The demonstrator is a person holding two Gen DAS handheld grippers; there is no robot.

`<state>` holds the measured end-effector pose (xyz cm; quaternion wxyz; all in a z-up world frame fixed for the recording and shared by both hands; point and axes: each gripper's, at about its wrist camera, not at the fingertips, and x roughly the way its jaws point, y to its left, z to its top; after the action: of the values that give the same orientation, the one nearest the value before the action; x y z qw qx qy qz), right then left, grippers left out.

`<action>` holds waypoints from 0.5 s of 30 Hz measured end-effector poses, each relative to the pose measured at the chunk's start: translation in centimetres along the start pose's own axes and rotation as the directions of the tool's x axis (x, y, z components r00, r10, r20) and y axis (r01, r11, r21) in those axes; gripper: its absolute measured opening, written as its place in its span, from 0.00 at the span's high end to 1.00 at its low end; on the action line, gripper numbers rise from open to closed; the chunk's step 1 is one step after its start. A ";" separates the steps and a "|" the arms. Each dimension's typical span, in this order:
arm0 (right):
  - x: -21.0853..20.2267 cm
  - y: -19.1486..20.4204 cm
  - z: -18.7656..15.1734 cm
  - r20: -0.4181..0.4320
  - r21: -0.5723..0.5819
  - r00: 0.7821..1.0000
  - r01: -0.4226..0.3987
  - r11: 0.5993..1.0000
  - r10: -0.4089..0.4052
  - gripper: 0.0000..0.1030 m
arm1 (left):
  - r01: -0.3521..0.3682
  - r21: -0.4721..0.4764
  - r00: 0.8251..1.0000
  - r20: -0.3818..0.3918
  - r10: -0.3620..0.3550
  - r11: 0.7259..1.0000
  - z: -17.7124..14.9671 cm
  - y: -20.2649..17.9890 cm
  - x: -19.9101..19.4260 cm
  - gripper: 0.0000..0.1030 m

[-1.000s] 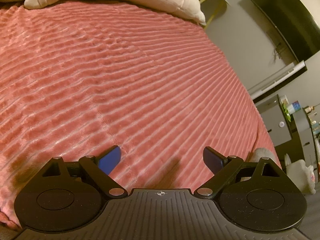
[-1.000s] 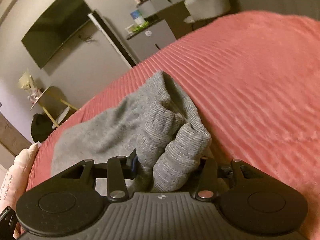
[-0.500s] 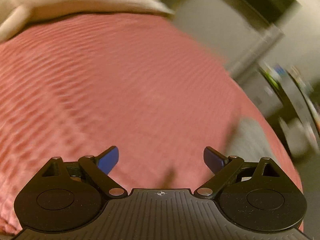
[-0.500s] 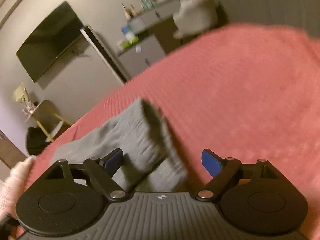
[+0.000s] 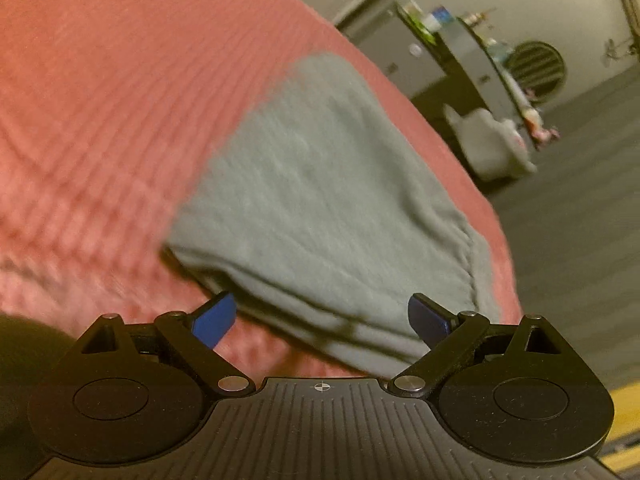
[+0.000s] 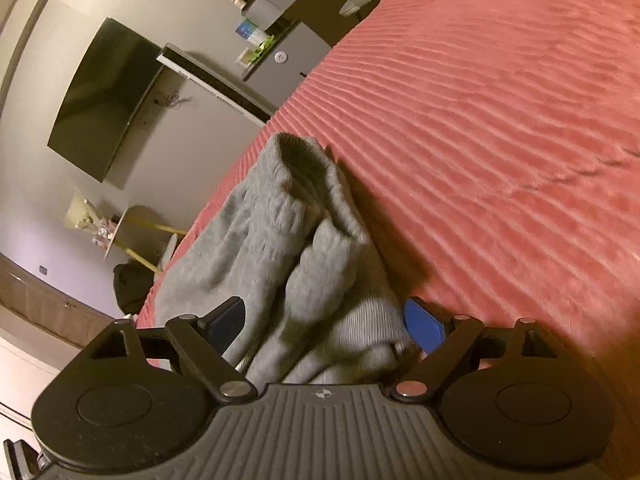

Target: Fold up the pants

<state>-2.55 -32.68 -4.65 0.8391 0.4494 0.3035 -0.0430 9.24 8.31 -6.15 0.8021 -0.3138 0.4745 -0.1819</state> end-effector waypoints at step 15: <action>-0.5 -1.1 -2.3 -0.012 0.151 0.984 -0.174 0.973 0.178 0.22 | -0.038 -0.078 0.997 0.066 0.044 0.996 0.4 2.0 1.9 0.44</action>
<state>-4.43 -31.71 -6.13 0.7997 0.5364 0.2692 0.0146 10.46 8.80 -8.64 0.8087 -0.3403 0.4601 -0.1364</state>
